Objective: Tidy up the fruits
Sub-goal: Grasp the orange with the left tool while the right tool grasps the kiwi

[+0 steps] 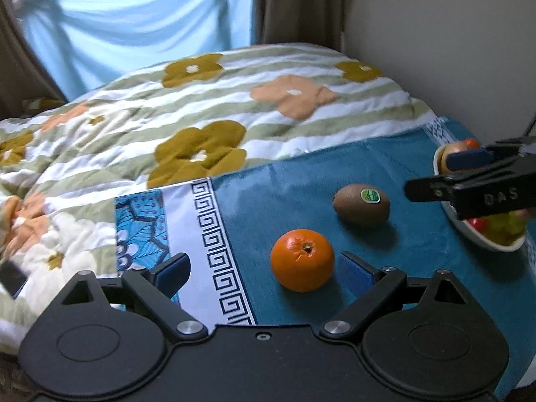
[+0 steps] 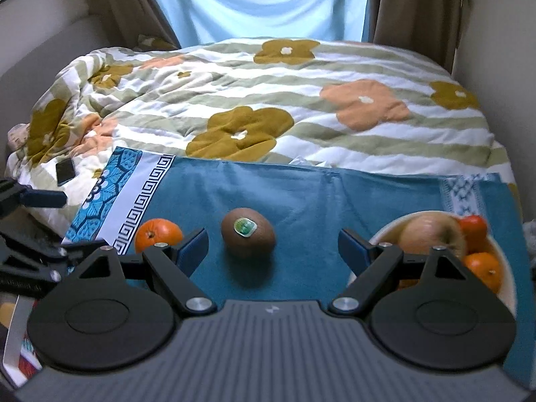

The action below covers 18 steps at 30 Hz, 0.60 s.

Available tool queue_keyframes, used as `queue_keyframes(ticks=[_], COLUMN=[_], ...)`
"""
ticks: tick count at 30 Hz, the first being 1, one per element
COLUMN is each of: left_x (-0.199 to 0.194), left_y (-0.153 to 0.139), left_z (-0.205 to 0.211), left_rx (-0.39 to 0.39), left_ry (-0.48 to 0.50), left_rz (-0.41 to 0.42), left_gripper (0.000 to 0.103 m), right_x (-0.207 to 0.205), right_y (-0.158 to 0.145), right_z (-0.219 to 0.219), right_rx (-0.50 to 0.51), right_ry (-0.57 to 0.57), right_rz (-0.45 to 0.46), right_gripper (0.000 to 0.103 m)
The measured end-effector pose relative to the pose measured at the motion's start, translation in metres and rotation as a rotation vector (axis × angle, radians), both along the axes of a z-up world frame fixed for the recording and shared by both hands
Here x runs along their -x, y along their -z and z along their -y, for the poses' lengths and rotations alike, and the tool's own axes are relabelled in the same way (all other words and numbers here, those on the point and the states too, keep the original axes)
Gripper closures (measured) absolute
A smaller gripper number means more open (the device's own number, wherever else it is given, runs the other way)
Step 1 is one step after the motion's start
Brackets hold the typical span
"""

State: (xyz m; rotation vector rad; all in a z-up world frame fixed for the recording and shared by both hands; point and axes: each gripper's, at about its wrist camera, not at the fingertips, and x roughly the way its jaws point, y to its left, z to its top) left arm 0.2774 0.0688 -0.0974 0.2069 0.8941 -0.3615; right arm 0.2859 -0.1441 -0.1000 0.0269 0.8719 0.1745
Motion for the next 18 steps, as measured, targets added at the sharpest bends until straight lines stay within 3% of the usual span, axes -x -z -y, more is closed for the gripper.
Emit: queue_keyframes(ticks=[12,18], left_x=[-0.036,-0.045], left_y=[0.042,0.056], left_z=[0.018,0.022], left_rx=[0.040,0.077], left_ry=[0.159,0.183], left_rz=[-0.122,-0.185], left_gripper=[0.007,0.019], right_x=[-0.044,-0.052], right_y=[0.042,0.054], right_z=[-0.012,-0.014], right_rx=[-0.018,-0.020], right_ry=[0.036,0.045], right_rz=[-0.095,-0.129], right_gripper=[0.004,0.005])
